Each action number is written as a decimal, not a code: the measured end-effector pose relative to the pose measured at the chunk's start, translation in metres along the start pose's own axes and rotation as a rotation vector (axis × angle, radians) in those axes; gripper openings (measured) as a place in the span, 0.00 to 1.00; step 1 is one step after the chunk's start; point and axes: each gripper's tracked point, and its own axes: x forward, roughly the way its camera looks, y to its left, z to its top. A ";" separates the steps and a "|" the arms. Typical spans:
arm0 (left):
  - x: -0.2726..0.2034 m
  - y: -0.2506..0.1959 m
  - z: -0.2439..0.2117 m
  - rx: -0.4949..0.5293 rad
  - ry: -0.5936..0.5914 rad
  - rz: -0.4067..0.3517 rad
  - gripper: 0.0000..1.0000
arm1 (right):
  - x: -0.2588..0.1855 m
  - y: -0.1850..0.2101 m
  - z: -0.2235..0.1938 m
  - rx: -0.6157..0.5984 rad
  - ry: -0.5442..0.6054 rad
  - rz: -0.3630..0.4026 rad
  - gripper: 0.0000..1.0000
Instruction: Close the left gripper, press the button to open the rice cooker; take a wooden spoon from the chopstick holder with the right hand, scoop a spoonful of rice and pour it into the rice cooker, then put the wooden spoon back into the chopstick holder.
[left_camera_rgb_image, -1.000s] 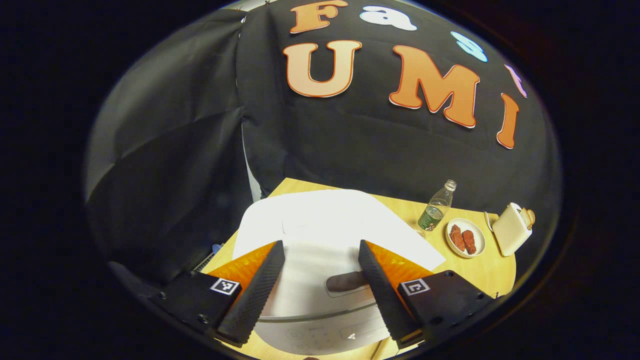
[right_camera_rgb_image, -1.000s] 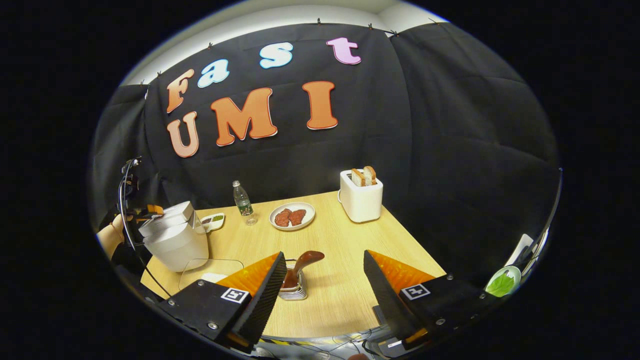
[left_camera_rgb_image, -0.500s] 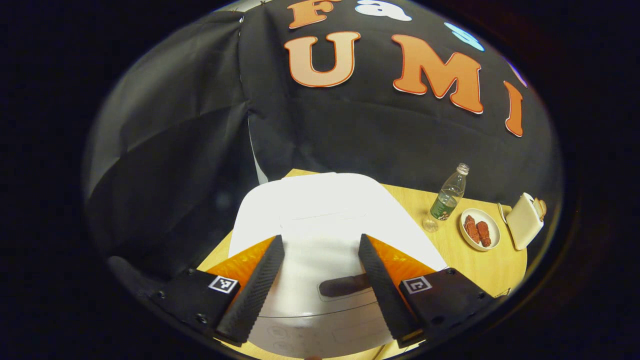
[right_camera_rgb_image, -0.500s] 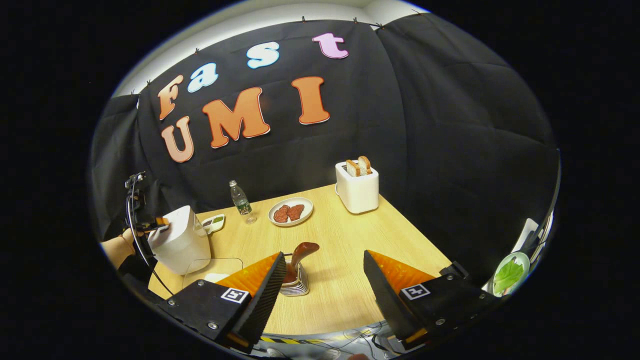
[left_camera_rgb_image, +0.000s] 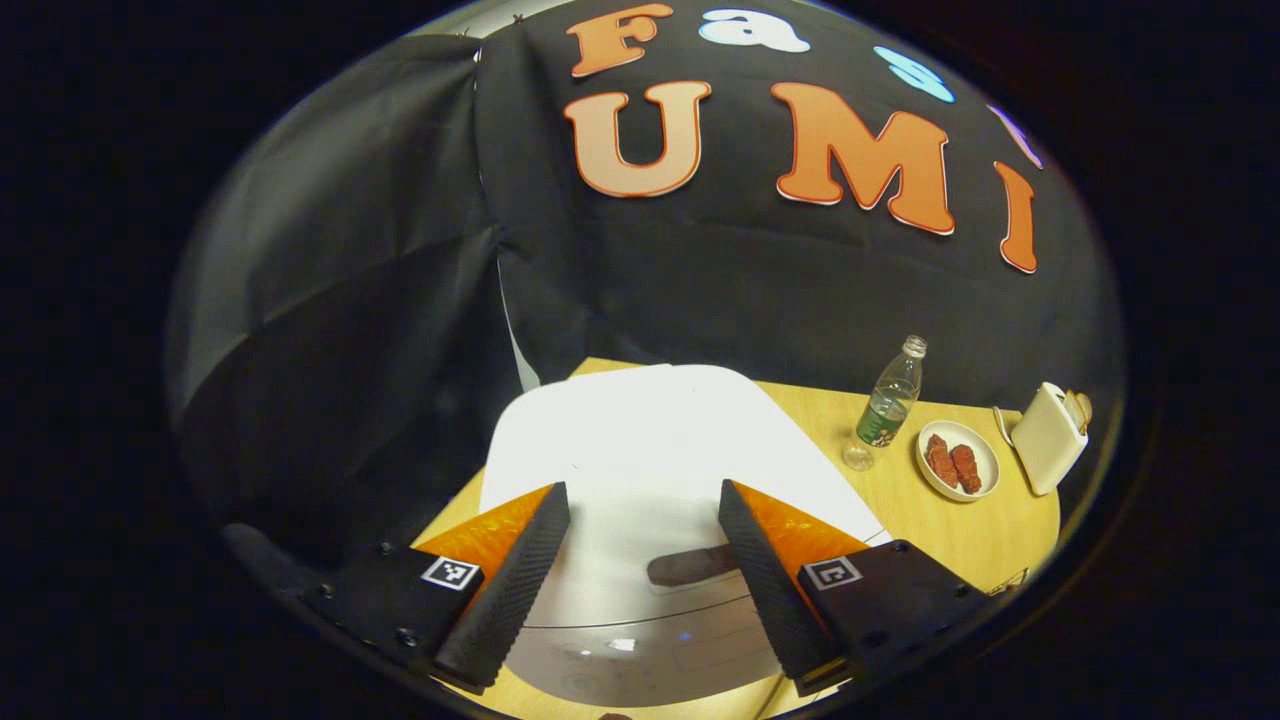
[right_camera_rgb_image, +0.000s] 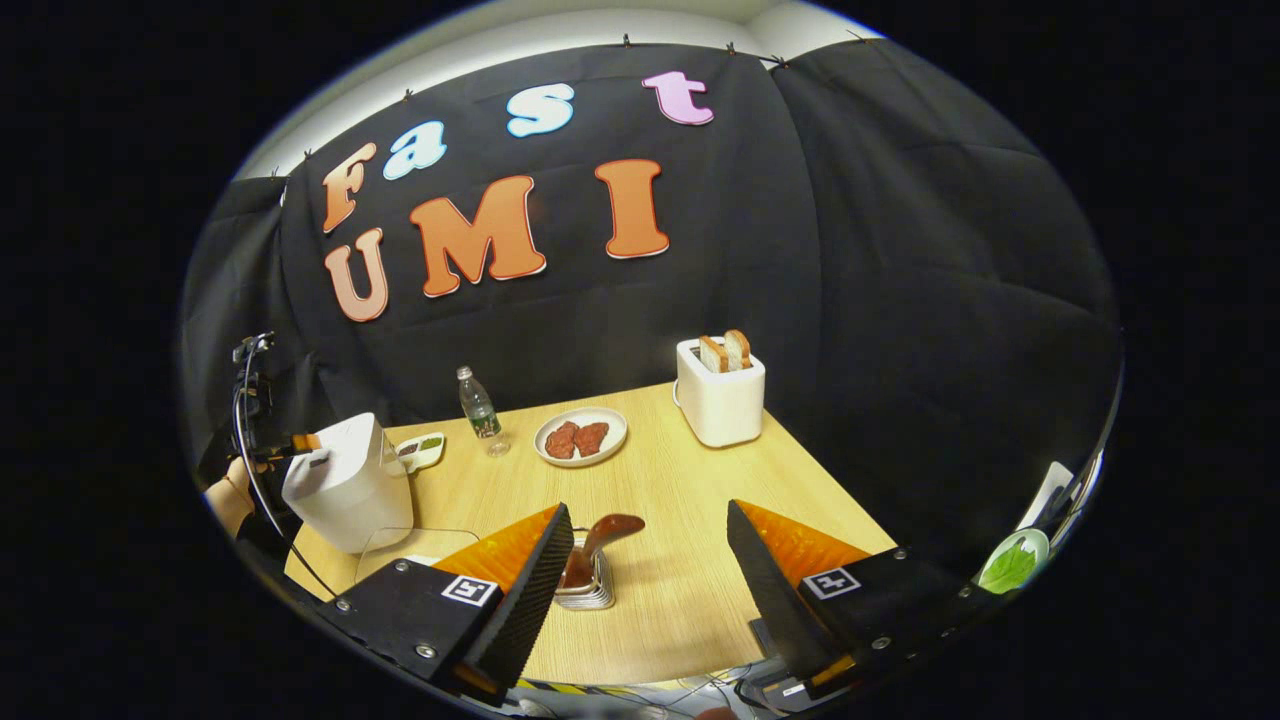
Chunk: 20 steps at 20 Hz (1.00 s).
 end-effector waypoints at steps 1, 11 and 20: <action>-0.015 -0.001 0.012 -0.010 -0.022 -0.022 1.00 | 0.001 0.002 0.009 -0.008 -0.015 0.003 0.95; -0.181 0.043 0.137 -0.041 -0.313 -0.079 1.00 | -0.003 0.043 0.121 -0.101 -0.206 0.039 0.95; -0.294 0.091 0.167 -0.058 -0.482 -0.035 1.00 | -0.031 0.072 0.184 -0.118 -0.326 0.095 0.95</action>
